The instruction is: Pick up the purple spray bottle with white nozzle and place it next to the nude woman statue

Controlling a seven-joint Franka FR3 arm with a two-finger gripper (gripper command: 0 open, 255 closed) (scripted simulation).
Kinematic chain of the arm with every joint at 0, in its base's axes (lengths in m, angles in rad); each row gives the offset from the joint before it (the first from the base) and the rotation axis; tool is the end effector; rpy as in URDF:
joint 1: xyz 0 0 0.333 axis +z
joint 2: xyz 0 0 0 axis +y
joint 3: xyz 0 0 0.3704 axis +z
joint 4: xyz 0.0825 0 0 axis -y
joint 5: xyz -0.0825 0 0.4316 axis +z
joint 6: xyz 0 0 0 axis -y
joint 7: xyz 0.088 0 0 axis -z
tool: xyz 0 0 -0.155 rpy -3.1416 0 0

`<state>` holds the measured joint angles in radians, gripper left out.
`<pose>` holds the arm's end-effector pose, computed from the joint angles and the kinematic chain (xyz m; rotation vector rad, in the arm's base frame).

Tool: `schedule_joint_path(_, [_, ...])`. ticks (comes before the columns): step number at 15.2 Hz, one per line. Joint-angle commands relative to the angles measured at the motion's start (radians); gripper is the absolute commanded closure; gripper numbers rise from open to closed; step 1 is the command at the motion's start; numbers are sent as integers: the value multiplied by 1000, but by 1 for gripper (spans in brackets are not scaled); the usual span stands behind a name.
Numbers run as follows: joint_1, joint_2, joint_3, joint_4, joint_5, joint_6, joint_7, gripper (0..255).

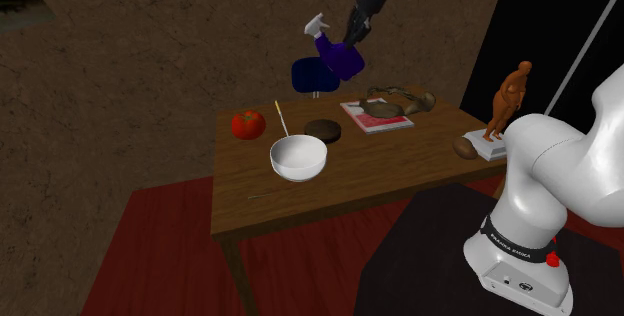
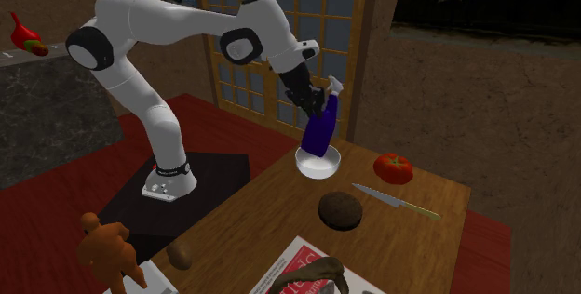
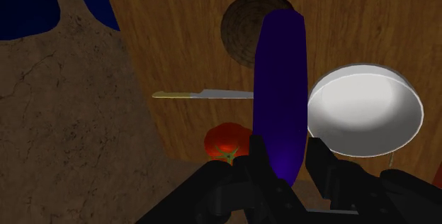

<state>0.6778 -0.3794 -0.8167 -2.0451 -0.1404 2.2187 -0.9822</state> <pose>0.5559 -0.1394 0.5890 2.6758 1.2572 0.6805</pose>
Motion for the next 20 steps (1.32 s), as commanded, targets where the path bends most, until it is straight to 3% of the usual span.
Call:
schedule_joint_path(1, [1, -1, 5, 26, 1, -27, 3, 255])
schedule_joint_path(20, [35, 57, 8, 326, 47, -279, -5, 255])
